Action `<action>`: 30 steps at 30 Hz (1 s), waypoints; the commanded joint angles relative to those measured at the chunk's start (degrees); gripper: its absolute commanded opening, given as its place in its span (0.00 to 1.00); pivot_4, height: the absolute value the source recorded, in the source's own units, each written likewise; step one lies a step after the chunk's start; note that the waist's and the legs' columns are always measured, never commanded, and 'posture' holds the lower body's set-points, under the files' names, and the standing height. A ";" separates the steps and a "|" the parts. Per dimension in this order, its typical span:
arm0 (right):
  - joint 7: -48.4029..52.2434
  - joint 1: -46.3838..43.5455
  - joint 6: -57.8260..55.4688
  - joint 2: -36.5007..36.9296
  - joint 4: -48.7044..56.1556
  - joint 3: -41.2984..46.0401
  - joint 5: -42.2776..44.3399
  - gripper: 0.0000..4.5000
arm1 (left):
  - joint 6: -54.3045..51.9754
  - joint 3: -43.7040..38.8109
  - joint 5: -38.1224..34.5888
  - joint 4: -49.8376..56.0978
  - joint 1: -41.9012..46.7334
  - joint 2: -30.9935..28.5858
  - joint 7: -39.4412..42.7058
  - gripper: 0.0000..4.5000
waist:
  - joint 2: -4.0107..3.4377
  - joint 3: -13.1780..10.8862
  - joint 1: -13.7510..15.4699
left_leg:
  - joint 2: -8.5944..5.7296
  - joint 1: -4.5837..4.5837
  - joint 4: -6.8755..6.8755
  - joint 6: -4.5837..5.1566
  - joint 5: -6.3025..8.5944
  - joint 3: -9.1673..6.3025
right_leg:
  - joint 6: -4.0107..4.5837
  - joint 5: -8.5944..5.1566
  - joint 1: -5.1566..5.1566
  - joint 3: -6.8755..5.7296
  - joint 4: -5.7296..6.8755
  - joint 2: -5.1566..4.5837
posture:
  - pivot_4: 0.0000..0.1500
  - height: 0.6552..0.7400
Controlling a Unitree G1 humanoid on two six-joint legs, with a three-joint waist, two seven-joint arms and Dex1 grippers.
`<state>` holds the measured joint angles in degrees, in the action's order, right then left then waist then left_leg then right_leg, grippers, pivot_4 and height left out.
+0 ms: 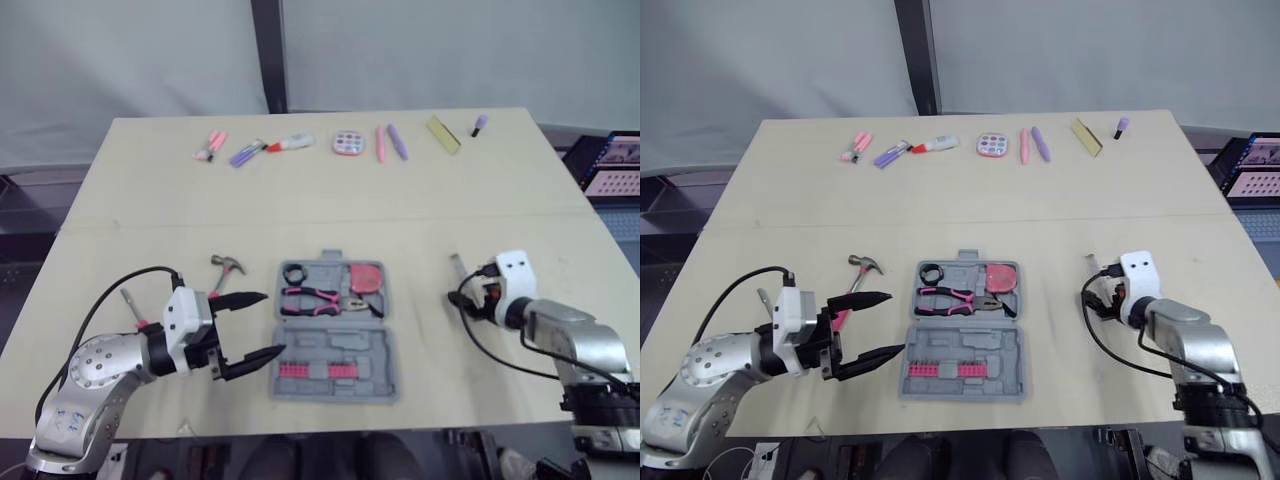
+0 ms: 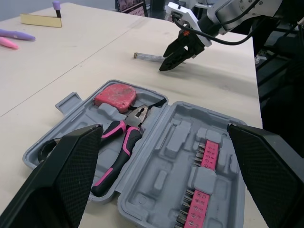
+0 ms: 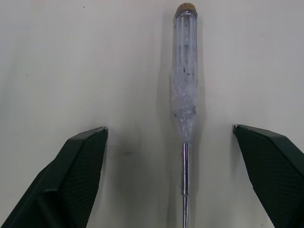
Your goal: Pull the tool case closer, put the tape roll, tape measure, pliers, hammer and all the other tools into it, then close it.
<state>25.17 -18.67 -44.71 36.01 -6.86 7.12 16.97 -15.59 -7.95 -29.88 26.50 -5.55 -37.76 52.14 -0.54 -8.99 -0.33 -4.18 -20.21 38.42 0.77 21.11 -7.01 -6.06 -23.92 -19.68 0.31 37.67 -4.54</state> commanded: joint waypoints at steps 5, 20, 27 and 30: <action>1.04 -2.73 2.53 -0.60 -3.38 -0.50 -1.68 1.00 | 0.32 -0.84 0.27 2.26 -0.37 -0.52 -0.92 1.00 | 0.00 0.00 -0.04 | 0.00 0.00 0.02 0.00 0.00 -0.01 | 0.00 0.00 0.00 0.00 0.01 0.00 | 1.00 1.00; 1.23 -2.90 2.57 -1.30 -4.48 -0.61 -2.85 0.15 | 2.23 -0.45 1.29 1.10 -0.97 0.04 -0.75 1.00 | 0.00 0.00 0.10 | -0.01 0.00 0.07 0.00 0.00 -0.03 | 0.00 0.00 0.01 -0.01 0.03 -0.01 | 1.00 1.00; 1.26 -2.64 1.90 -1.14 -3.09 -0.38 -2.66 0.01 | 2.64 -0.31 1.45 0.48 -1.11 0.28 -0.87 1.00 | 0.00 0.01 0.09 | -0.01 0.00 0.08 0.00 0.00 -0.05 | 0.00 0.00 0.02 -0.01 0.04 -0.02 | 1.00 1.00; 2.01 -2.62 -0.41 0.12 0.88 -0.31 -1.98 0.01 | 2.59 -0.81 1.12 0.11 -1.32 0.15 -0.66 1.00 | -0.02 -0.01 0.09 | -0.01 -0.01 0.07 0.00 0.00 -0.05 | 0.00 0.00 0.00 -0.01 0.04 -0.01 | 1.00 1.00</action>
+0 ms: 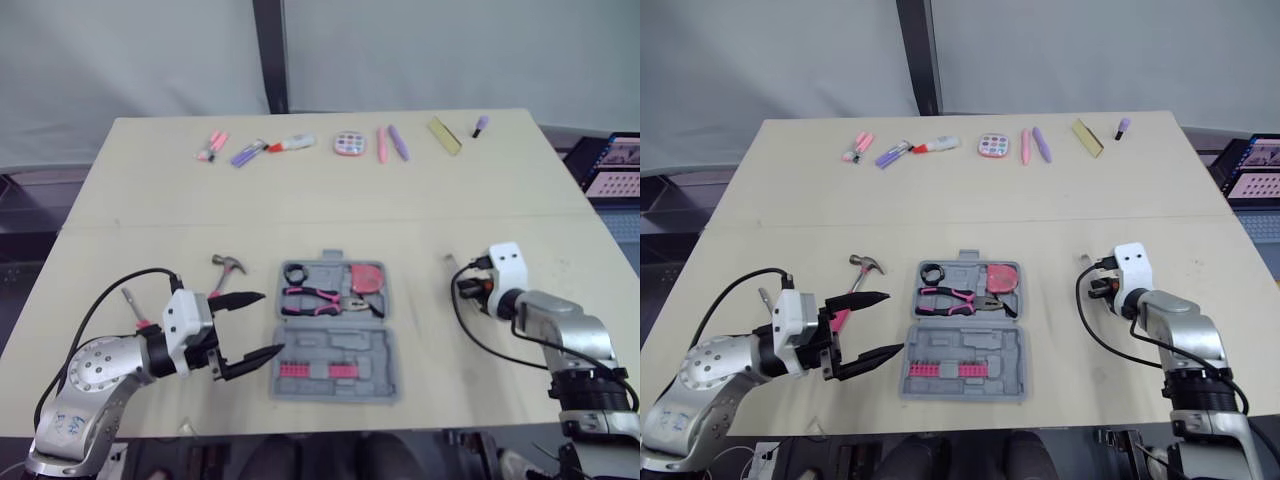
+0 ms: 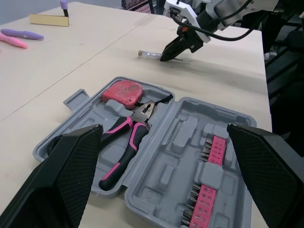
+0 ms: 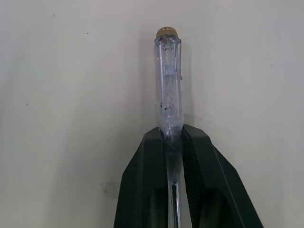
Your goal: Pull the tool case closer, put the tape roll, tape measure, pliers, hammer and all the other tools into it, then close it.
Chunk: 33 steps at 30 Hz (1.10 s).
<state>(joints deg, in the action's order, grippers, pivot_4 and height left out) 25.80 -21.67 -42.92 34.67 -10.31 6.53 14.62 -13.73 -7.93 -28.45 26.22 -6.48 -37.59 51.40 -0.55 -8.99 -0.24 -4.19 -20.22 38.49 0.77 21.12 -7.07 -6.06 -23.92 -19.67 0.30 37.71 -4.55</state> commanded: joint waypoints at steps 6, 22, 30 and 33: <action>7.63 -2.36 -16.72 11.32 22.09 -4.45 3.44 0.01 | 0.48 -4.91 -2.16 -3.02 -0.78 -1.88 2.48 1.00 | -0.36 -0.20 -0.01 | 0.02 -0.09 0.02 0.00 0.00 0.03 | 0.00 0.00 -0.09 -0.01 0.00 0.01 | 1.00 1.00; 19.77 -29.67 -47.34 16.52 43.71 -24.20 22.34 0.01 | 8.29 -12.52 -2.12 -13.95 -9.44 -5.42 14.34 1.00 | -0.29 -0.27 0.05 | 0.02 -0.16 -0.13 0.00 0.00 0.00 | 0.01 0.00 -0.21 -0.02 -0.29 -0.12 | 1.00 1.00; 18.31 -38.25 -47.70 12.63 42.23 -37.99 21.54 0.01 | 10.40 -12.00 -0.74 -15.63 -9.18 -5.00 14.05 1.00 | -0.17 -0.22 -0.10 | 0.00 -0.17 -0.23 -0.02 -0.01 0.02 | 0.01 0.00 -0.61 -0.02 0.08 -0.17 | 1.00 1.00; 17.77 -40.55 -47.62 10.61 41.20 -41.70 21.07 0.01 | 9.94 -11.58 -0.41 -15.19 -8.87 -5.01 13.47 1.00 | -0.17 -0.22 -0.40 | -0.02 -0.19 -0.21 -0.03 -0.01 0.08 | 0.01 0.00 -0.67 -0.03 0.12 -0.20 | 1.00 1.00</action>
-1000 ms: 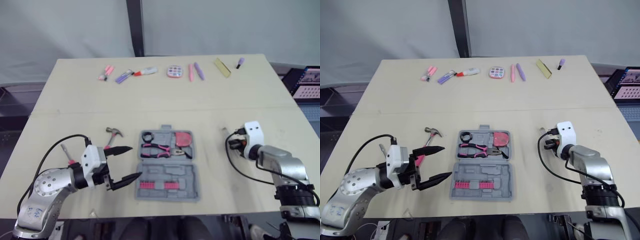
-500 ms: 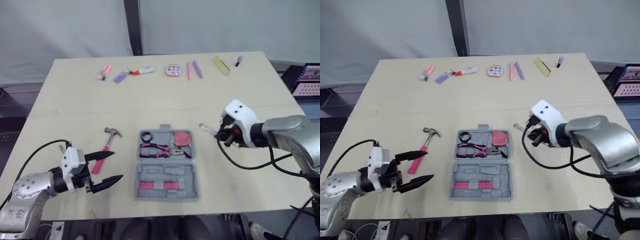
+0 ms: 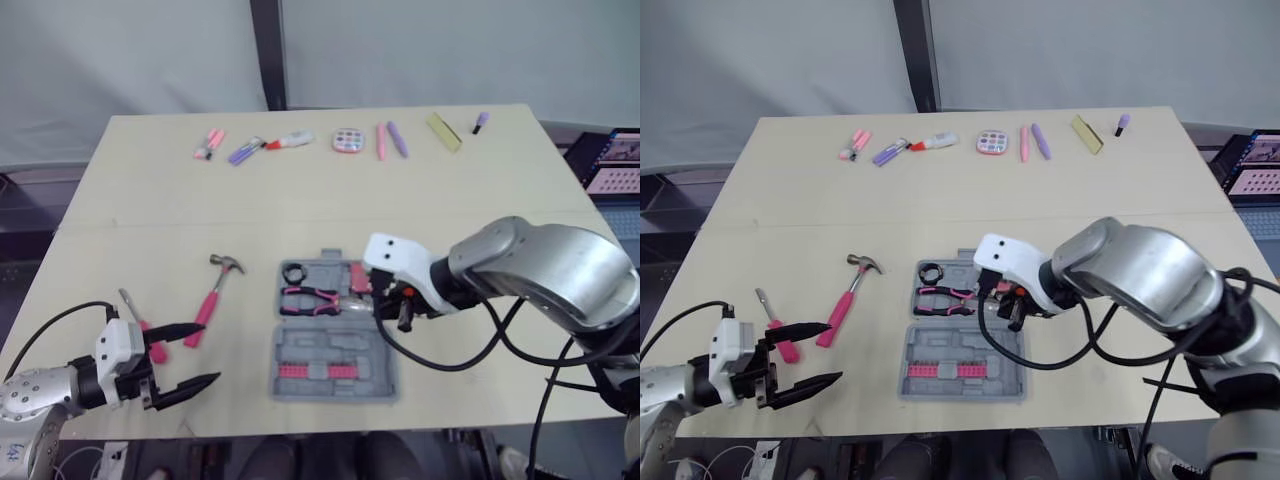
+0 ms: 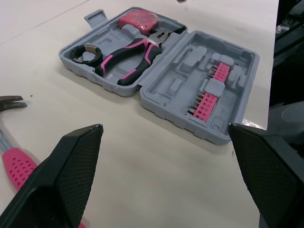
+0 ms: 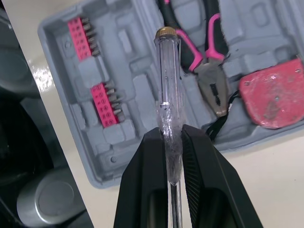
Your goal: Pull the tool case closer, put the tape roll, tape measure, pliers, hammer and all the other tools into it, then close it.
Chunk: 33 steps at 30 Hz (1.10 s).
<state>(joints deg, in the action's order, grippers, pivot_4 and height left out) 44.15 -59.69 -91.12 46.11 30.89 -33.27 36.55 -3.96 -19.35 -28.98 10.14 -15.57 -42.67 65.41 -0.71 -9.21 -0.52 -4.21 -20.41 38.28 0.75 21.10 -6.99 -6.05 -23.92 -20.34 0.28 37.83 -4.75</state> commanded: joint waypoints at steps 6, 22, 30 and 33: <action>-2.05 -5.76 1.74 -6.29 -4.20 -9.49 -3.28 0.01 | -0.18 0.20 0.55 1.33 0.34 -0.32 -0.98 1.00 | 0.02 0.02 -1.35 | 0.01 0.01 -0.08 -0.02 -0.01 -0.05 | 0.00 0.00 -0.10 -0.06 0.16 0.00 | 1.00 1.00; -3.55 -7.66 5.90 -18.61 -13.39 -18.24 -8.53 0.01 | 2.15 -0.06 1.34 1.39 -3.85 -0.21 0.78 1.00 | 0.04 0.03 -2.70 | -0.01 0.05 -0.10 -0.04 0.00 -0.19 | 0.01 0.01 -0.29 -0.13 0.71 -0.02 | 1.00 1.00; -2.62 -8.43 9.56 -23.03 -18.72 -20.48 -11.62 0.01 | 5.45 -0.88 1.83 -0.18 -6.21 0.11 2.61 1.00 | 0.03 0.02 -2.88 | -0.01 0.05 -0.11 -0.07 0.02 -0.21 | 0.01 0.01 -0.33 -0.15 0.78 -0.02 | 1.00 1.00; -2.09 -8.63 11.06 -24.45 -20.41 -21.25 -12.62 0.01 | 5.63 -0.97 1.68 0.08 -6.64 0.44 2.07 1.00 | 0.03 0.02 -2.87 | -0.01 0.05 -0.10 -0.08 0.02 -0.22 | 0.01 0.01 -0.33 -0.15 0.79 -0.02 | 1.00 1.00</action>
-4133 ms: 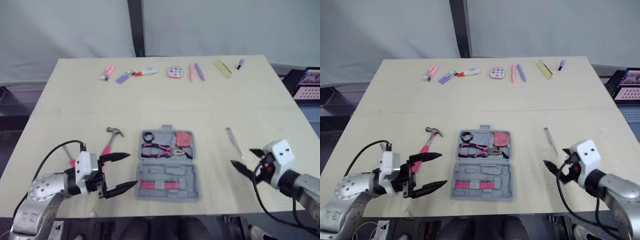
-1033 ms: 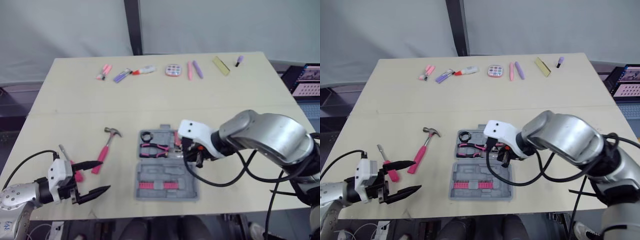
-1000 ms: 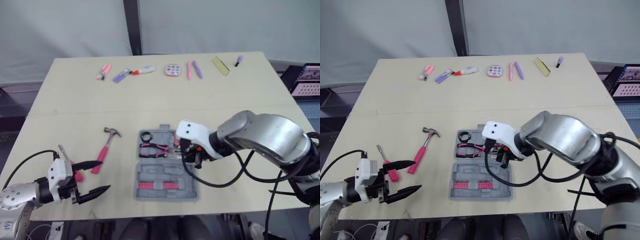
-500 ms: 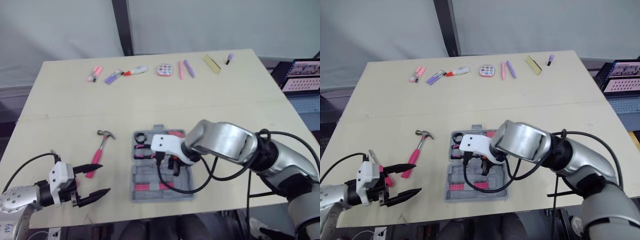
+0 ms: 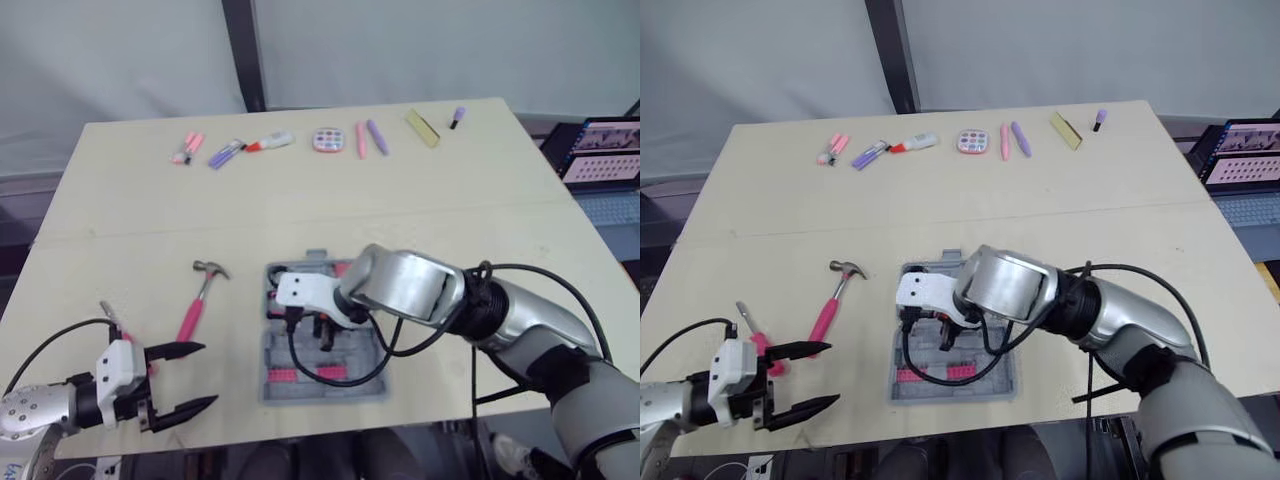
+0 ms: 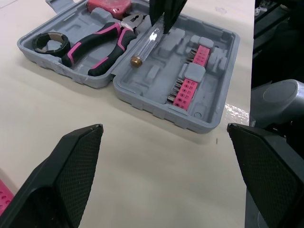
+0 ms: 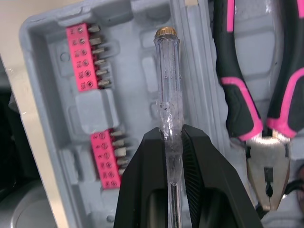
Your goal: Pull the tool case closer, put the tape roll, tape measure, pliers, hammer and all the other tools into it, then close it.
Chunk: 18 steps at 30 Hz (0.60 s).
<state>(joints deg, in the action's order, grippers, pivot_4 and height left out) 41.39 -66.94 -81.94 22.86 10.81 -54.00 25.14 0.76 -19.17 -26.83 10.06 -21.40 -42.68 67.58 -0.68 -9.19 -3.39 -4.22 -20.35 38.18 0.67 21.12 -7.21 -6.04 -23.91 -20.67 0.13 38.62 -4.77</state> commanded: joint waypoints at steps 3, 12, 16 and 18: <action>1.19 -1.33 2.87 -2.23 -1.28 -1.09 -1.95 0.01 | 0.98 -1.23 -0.44 0.51 -1.21 0.76 -0.66 1.00 | 0.00 0.00 -0.01 | 0.00 0.00 0.01 0.00 0.00 -0.02 | 0.00 0.00 0.00 0.00 0.02 0.00 | 1.00 1.00; 2.16 -1.23 4.03 -3.22 -2.26 -1.90 -3.26 0.01 | -0.01 -0.74 -0.15 2.51 -1.50 1.26 -2.98 1.00 | 0.00 0.00 -0.01 | -0.01 0.00 0.01 -0.01 0.00 -0.04 | 0.00 0.00 0.00 0.00 0.03 0.00 | 1.00 1.00; 2.73 -0.93 4.91 -3.34 -3.18 -2.91 -4.25 0.01 | -0.26 -0.67 -0.12 3.30 -1.85 1.43 -3.76 1.00 | 0.00 0.00 -0.03 | -0.01 0.01 0.00 -0.01 0.01 -0.04 | 0.00 0.00 0.00 0.00 0.03 0.00 | 1.00 1.00; 2.95 -0.71 5.25 -3.38 -3.58 -3.36 -4.66 0.01 | -0.31 -0.63 -0.13 3.52 -1.99 1.43 -3.96 1.00 | 0.00 0.00 -0.05 | -0.01 0.01 0.00 -0.01 0.01 -0.04 | 0.00 0.00 0.00 0.01 0.04 0.00 | 1.00 1.00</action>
<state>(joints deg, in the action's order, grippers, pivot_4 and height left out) 43.28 -67.23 -77.40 19.98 6.47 -57.02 21.20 0.36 -19.20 -26.78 11.83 -22.77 -41.35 63.85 -0.68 -9.18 -3.44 -4.23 -20.34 38.18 0.66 21.13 -7.25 -6.04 -23.91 -20.68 0.13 38.65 -4.77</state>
